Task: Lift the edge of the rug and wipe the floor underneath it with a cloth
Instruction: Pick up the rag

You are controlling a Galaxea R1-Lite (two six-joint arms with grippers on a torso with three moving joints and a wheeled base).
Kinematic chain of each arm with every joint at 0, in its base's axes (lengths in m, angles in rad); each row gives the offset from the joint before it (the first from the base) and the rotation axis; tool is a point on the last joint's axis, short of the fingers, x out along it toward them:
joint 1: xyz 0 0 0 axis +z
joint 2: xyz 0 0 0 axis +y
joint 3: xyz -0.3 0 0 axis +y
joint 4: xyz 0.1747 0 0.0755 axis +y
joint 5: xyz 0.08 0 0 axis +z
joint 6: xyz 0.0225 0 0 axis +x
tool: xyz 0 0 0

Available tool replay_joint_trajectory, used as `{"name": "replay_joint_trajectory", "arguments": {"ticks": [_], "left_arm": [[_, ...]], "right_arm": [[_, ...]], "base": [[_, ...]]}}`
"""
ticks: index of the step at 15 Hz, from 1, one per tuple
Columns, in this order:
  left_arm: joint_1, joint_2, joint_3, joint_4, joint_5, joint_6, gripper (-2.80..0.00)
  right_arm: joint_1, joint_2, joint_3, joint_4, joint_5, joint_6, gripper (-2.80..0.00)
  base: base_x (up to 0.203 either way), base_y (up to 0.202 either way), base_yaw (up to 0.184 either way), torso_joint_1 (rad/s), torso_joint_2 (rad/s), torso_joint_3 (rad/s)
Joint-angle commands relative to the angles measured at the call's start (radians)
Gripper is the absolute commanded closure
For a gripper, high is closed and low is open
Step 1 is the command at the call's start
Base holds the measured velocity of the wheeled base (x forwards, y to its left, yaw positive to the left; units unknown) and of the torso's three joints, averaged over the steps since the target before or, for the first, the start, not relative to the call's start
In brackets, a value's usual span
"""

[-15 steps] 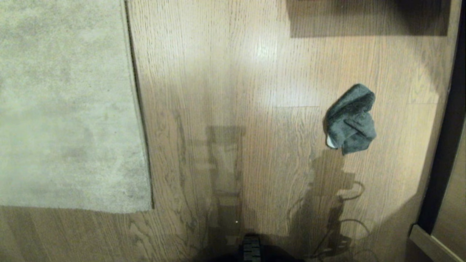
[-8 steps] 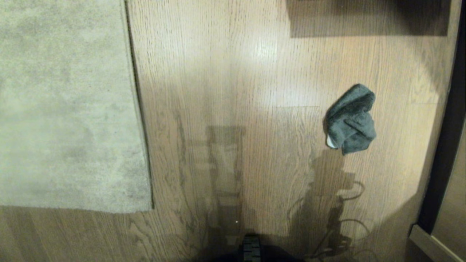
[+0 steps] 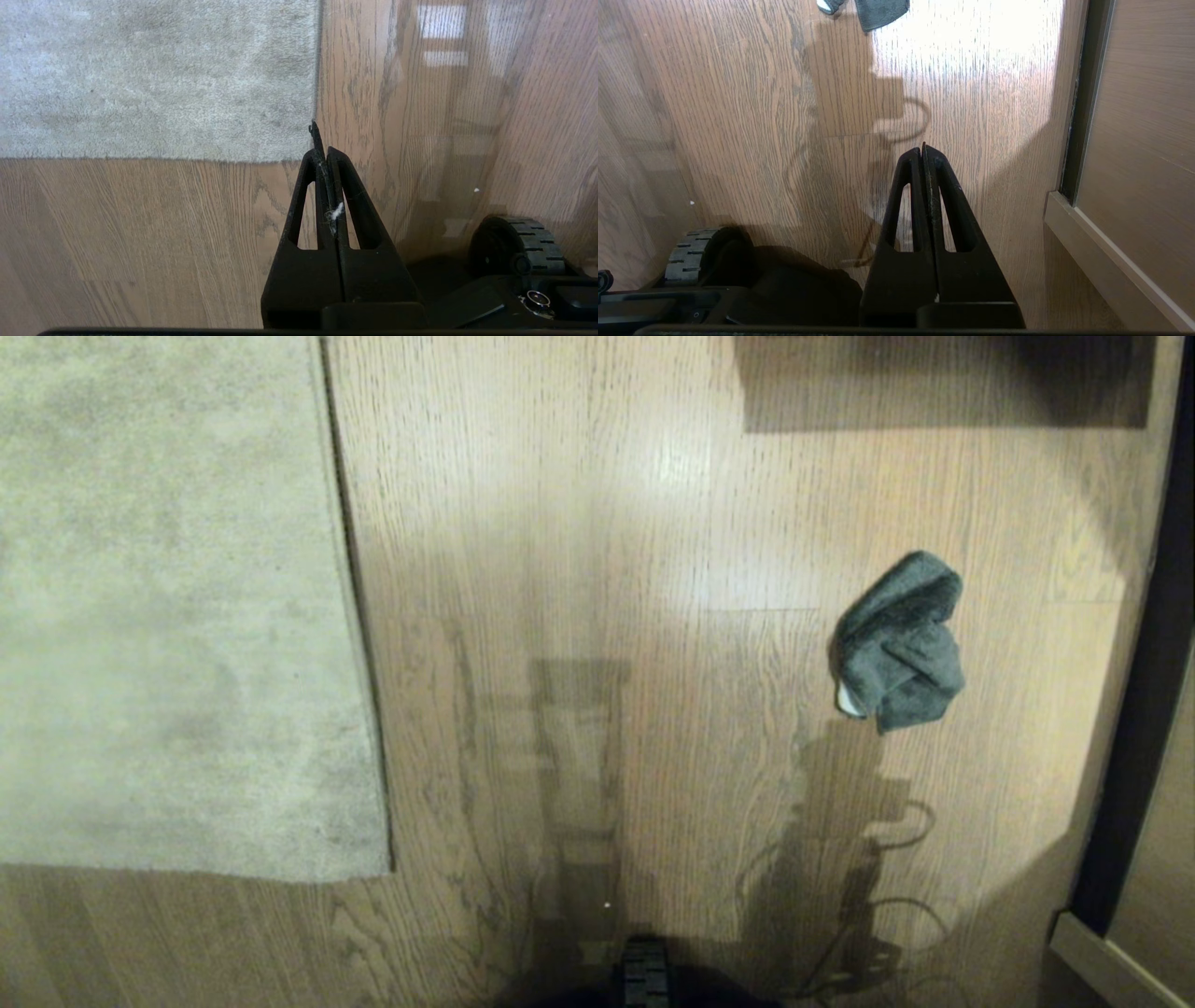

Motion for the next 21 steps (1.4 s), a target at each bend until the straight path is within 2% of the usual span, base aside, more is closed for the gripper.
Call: {"name": "replay_joint_trajectory", "arguments": {"ticks": [1,13,16,19,21], "left_arm": [[0.0,0.0,0.0,0.0,0.001,0.0,0.0],[0.0,0.0,0.0,0.0,0.001,0.0,0.0],[0.0,0.0,0.0,0.0,0.001,0.0,0.0],[0.0,0.0,0.0,0.0,0.001,0.0,0.0],[0.0,0.0,0.0,0.0,0.001,0.0,0.0]], "right_arm": [[0.0,0.0,0.0,0.0,0.0,0.0,0.0],[0.0,0.0,0.0,0.001,0.0,-0.012,0.0],[0.0,0.0,0.0,-0.002,-0.023,0.024,0.0],[0.002,0.002,-0.024,0.019,0.006,-0.008,0.0],[0.002,0.06,-0.097,0.057,0.064,-0.012,0.0]], "base": [[0.0,0.0,0.0,0.0,0.0,0.0],[0.0,0.0,0.0,0.0,0.0,0.0],[0.0,0.0,0.0,0.0,0.0,0.0],[0.0,0.0,0.0,0.0,0.0,0.0],[0.0,0.0,0.0,0.0,0.0,0.0]]}}
